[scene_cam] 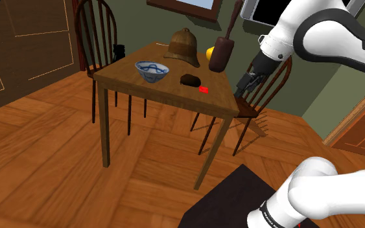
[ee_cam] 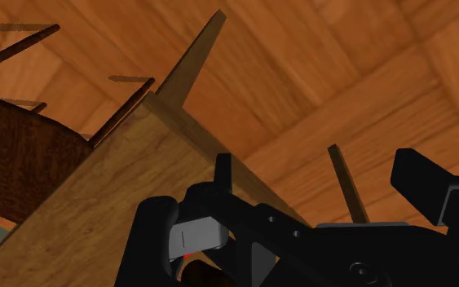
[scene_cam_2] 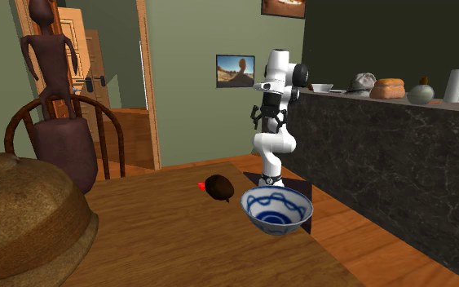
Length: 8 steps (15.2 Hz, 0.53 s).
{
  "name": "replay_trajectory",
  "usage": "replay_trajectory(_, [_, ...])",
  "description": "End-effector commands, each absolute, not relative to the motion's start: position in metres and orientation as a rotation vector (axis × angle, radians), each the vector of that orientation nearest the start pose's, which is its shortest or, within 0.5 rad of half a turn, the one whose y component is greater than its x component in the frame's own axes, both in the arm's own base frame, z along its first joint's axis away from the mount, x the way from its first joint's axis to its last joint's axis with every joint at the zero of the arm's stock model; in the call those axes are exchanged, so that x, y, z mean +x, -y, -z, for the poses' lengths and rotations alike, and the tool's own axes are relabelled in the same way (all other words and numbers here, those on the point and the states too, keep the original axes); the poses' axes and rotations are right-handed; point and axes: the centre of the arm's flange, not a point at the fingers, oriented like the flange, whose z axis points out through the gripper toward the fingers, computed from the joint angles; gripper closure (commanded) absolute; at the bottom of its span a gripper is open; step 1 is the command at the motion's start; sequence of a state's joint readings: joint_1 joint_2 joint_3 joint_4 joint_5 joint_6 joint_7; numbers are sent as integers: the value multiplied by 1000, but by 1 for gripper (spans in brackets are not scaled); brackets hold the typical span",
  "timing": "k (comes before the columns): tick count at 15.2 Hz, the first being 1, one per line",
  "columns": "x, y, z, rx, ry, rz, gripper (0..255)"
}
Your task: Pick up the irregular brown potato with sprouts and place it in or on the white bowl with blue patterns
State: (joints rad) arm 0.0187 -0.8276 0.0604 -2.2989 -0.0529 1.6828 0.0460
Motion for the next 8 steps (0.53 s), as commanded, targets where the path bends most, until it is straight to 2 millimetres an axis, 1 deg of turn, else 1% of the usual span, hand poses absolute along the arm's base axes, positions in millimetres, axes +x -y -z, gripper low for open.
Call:
replay_trajectory(1, [305,-27,-641,-3209,30,347,0])
replay_trajectory(4, [325,4,-628,-3181,181,408,0])
replay_trajectory(8, [357,42,-611,-3132,378,487,0])
